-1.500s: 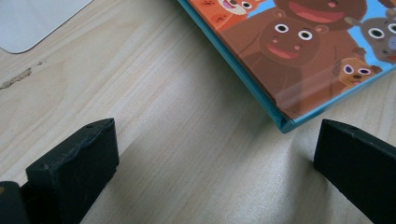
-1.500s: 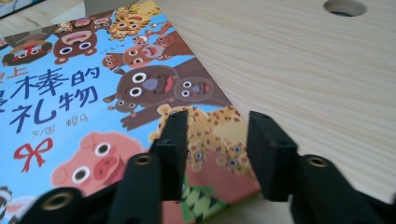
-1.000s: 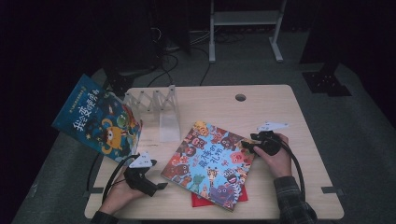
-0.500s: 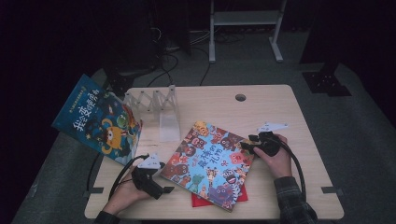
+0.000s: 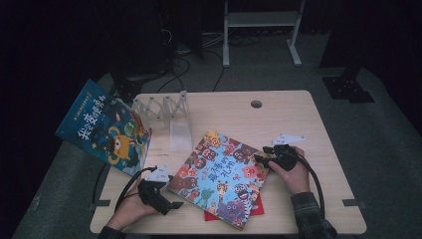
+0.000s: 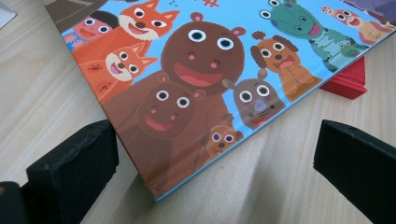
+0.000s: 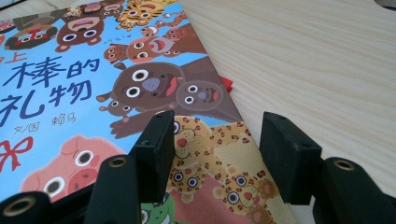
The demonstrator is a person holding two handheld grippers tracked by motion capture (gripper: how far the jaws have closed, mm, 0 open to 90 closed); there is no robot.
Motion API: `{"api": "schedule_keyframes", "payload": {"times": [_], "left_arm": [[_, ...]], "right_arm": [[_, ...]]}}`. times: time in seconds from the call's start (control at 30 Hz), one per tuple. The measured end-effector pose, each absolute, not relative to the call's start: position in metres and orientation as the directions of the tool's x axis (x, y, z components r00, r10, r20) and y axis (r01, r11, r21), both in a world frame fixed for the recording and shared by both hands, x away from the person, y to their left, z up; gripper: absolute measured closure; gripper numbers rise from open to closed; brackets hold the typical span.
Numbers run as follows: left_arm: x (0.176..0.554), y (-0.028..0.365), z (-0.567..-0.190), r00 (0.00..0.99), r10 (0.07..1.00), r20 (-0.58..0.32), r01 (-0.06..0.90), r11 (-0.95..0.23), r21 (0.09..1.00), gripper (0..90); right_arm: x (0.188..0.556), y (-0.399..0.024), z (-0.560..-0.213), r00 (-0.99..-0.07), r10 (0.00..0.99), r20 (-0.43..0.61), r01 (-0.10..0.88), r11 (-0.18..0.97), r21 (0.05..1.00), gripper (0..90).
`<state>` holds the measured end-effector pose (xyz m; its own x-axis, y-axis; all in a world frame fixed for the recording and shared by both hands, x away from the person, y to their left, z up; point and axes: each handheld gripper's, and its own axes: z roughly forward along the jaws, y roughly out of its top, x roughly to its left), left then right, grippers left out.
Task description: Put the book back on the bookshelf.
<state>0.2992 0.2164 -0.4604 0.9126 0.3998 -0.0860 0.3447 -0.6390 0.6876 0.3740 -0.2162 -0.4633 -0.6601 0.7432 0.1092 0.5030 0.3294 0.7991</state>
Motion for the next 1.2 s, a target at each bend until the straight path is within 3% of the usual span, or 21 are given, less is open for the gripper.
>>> {"api": "schedule_keyframes", "payload": {"times": [0.67, 1.0, 1.2], "left_arm": [[0.29, 0.233, -0.459, 0.898, 0.416, -0.142, 0.392, -0.609, 0.69, 0.0], [0.298, 0.234, -0.455, 0.877, 0.457, -0.147, 0.421, -0.587, 0.691, 0.0], [0.309, 0.234, -0.449, 0.864, 0.482, -0.147, 0.437, -0.572, 0.694, 0.0]], "right_arm": [[0.353, -0.199, -0.461, -0.699, 0.712, 0.072, 0.463, 0.373, 0.804, 44.8], [0.339, -0.217, -0.448, -0.667, 0.744, 0.045, 0.456, 0.359, 0.814, 54.8], [0.322, -0.226, -0.449, -0.675, 0.737, 0.048, 0.462, 0.37, 0.806, 65.2]]}}
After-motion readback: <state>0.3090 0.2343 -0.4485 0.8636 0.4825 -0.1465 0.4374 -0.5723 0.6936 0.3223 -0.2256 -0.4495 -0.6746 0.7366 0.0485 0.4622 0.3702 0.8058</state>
